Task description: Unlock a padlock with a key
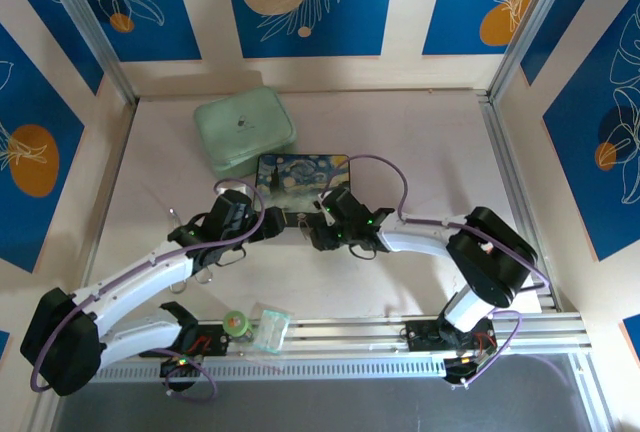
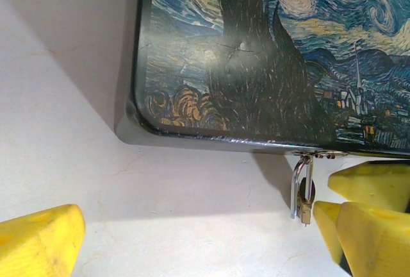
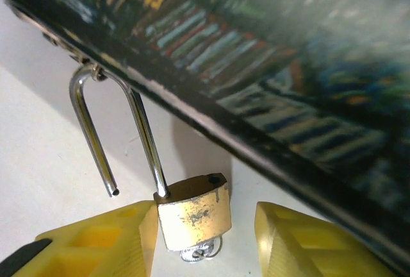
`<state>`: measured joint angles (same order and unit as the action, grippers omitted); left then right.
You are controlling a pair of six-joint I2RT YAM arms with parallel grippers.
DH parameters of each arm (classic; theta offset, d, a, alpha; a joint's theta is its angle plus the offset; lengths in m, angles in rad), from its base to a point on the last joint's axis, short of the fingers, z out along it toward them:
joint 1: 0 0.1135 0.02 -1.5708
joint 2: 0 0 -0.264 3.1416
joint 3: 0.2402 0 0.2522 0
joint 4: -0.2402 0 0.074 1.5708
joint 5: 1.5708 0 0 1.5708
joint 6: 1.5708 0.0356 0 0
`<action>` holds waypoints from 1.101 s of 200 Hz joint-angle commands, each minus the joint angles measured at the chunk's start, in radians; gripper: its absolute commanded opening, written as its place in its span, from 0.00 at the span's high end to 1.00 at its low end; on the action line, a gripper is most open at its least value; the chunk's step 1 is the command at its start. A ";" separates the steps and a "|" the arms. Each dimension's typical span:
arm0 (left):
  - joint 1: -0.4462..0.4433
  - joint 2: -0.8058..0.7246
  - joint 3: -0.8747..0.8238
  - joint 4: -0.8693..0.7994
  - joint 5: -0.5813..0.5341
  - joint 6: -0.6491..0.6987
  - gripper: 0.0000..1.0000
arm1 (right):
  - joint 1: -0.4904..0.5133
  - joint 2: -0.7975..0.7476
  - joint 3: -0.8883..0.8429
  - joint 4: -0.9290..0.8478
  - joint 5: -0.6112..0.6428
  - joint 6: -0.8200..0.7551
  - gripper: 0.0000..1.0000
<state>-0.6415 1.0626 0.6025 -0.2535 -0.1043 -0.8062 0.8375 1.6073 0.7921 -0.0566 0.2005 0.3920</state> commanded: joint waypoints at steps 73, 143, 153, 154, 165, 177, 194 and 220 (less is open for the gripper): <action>0.011 -0.001 0.009 0.004 0.008 -0.002 0.00 | 0.030 0.083 0.046 0.046 0.043 -0.012 0.47; 0.011 0.000 0.017 -0.008 -0.004 0.009 0.00 | 0.067 0.098 0.054 0.000 0.150 0.023 0.56; 0.011 -0.003 0.025 -0.018 -0.013 0.021 0.00 | 0.072 0.088 0.045 -0.008 0.160 0.042 0.60; 0.011 -0.003 0.025 -0.020 -0.013 0.023 0.00 | 0.073 0.087 0.045 -0.008 0.160 0.044 0.61; 0.010 -0.007 0.038 -0.029 -0.018 0.053 0.00 | 0.072 0.071 0.030 -0.015 0.166 0.072 0.65; 0.004 -0.007 0.059 -0.048 -0.026 0.101 0.00 | 0.067 0.052 0.007 -0.006 0.155 0.089 0.68; -0.004 -0.003 0.100 -0.073 -0.031 0.192 0.00 | 0.059 0.023 -0.016 -0.011 0.140 0.107 0.69; -0.047 0.032 0.182 -0.119 -0.050 0.388 0.00 | 0.039 -0.026 -0.052 -0.025 0.121 0.128 0.70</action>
<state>-0.6544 1.0660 0.6899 -0.3168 -0.1226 -0.6376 0.8970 1.6428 0.7780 -0.0425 0.3332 0.4759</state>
